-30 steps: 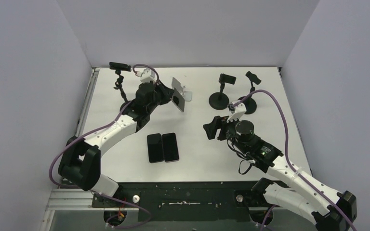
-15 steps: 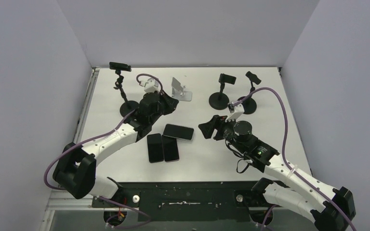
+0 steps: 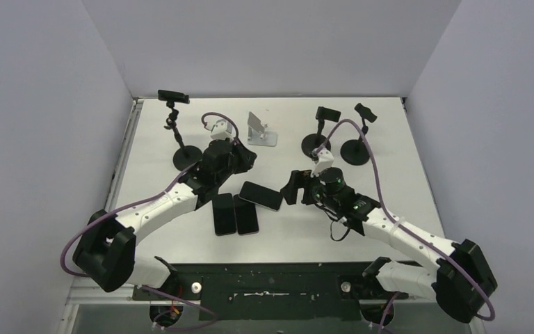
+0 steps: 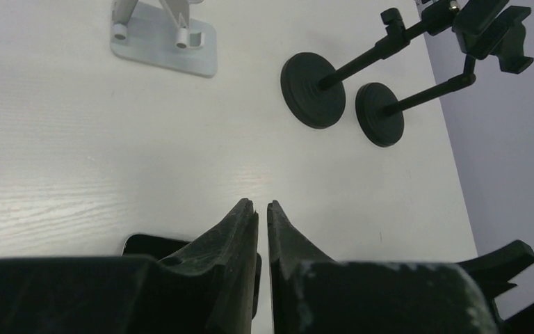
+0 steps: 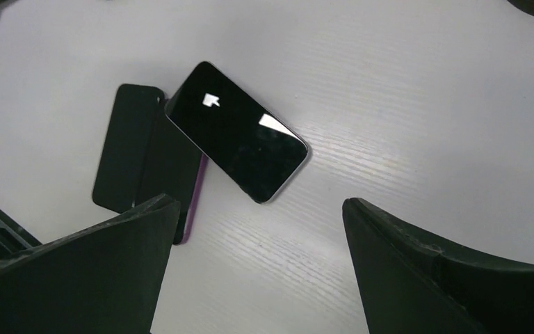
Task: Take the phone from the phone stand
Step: Adjust the phone at the center of the board.
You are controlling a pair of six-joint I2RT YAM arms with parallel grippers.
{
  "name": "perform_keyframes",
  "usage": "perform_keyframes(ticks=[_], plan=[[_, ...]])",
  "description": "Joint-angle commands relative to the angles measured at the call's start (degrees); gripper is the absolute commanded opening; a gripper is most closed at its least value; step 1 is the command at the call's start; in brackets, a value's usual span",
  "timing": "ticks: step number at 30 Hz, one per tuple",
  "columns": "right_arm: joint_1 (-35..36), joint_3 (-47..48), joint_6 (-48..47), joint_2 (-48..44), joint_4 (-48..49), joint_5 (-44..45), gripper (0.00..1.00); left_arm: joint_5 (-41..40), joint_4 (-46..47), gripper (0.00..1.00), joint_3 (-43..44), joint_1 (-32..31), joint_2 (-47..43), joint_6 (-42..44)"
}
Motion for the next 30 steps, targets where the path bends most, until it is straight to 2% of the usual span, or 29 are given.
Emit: perform_keyframes(ticks=[1,4,9,13,15,19,30], plan=[[-0.4,4.6,-8.7,7.2,1.6,-3.9,0.94,-2.5,-5.2,0.15,-3.3,-0.1,-6.5,2.6],[0.1,7.6,-13.6,13.5,1.8,-5.7,1.0,-3.9,-8.5,0.27,-6.6,0.1,-11.4,4.3],[2.7,12.4,-20.6,22.8,1.7,-3.8,1.0,-3.6,-12.8,0.47,-11.0,0.9,-20.6,8.6],[5.0,16.7,-26.2,28.1,1.2,-1.9,1.0,-4.1,-15.3,0.7,-13.9,1.4,-26.8,11.2],[6.0,18.8,-28.4,30.5,-0.9,-1.0,1.0,-4.5,-16.3,0.77,-15.1,1.6,-29.1,12.3],[6.4,22.2,-31.0,35.6,-3.1,-1.3,1.0,-4.3,-17.3,0.8,-16.4,2.0,-32.6,14.3],[6.7,25.4,-35.0,42.4,-5.2,-3.9,1.0,-4.0,-18.5,0.8,-16.7,2.1,-35.6,15.5]])
